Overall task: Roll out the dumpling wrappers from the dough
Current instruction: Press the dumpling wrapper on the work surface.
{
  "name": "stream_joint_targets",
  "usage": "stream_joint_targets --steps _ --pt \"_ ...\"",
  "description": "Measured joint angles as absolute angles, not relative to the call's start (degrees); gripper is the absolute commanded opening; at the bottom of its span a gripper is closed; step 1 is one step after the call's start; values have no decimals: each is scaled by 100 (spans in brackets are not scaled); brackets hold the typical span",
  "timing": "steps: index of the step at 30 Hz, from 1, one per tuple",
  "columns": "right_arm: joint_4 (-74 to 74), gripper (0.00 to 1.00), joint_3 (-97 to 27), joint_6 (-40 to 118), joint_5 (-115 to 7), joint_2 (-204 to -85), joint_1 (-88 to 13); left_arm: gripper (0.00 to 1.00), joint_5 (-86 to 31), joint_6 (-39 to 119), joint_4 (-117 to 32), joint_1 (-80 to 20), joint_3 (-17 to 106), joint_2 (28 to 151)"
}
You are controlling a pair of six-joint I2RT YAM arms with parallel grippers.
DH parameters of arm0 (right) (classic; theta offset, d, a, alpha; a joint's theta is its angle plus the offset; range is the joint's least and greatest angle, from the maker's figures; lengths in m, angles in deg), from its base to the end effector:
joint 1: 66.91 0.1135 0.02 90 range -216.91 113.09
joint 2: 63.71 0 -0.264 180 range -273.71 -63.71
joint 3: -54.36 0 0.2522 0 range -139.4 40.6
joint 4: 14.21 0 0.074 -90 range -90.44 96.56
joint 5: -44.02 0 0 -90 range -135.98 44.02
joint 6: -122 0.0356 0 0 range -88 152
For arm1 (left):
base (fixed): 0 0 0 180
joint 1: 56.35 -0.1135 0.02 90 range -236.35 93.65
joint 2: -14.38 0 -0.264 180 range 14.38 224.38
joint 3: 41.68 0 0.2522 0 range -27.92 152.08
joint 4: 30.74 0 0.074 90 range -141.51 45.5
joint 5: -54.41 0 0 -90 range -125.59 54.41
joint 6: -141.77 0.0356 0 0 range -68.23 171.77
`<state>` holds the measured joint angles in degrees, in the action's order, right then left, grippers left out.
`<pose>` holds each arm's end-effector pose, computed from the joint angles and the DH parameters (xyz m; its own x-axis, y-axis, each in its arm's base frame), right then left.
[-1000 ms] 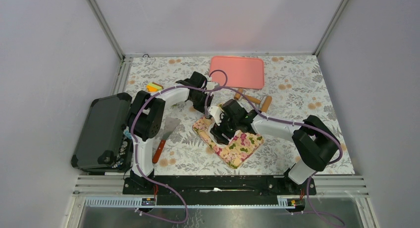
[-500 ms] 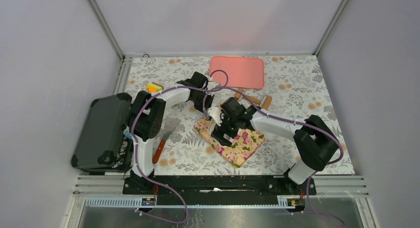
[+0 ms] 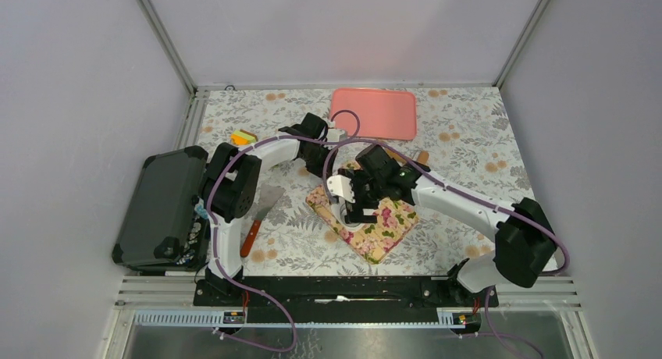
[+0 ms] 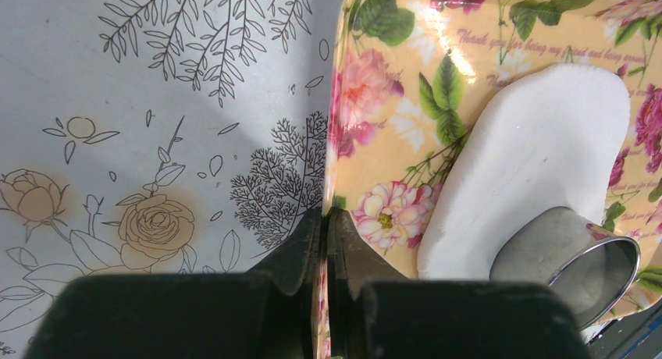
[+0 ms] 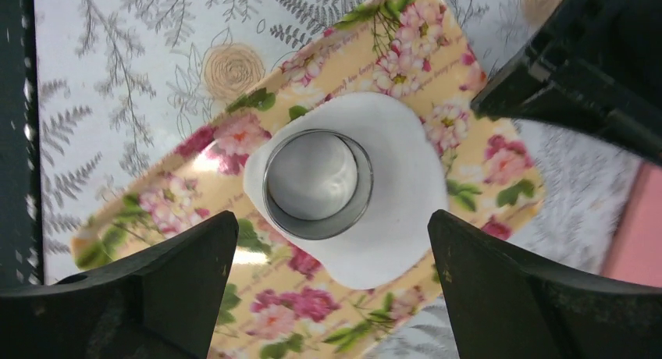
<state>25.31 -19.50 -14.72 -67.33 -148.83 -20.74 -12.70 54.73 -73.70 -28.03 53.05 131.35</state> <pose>0.2072 0.2345 0.2443 0.2374 -0.7318 -0.6388 -0.9605 -0.0785 -0.2670 0.3614 -0.2105 0.1564 -0.7681 0.4680 -0.4371 0.6212 0.7104 -0.3310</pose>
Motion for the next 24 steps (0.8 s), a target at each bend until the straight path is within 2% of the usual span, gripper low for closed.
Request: stream_joint_targets --steps 3,8,14,24 --pt "2868 100 -2101 -2573 -6942 -14833 -2074 0 -1268 5475 -7370 -2803 5305 13135" --pt "3244 100 -2352 -3887 -7377 -15451 -2080 0 -1263 5477 -7370 -2803 5305 13135" --pt "3369 100 -2385 -4372 -7454 -15996 -2080 0 -1261 5479 -7370 -2803 5305 13135" --pt "3340 99 -2418 -4558 -7452 -16181 -2080 0 -1248 5488 -7367 -2803 5303 13135"
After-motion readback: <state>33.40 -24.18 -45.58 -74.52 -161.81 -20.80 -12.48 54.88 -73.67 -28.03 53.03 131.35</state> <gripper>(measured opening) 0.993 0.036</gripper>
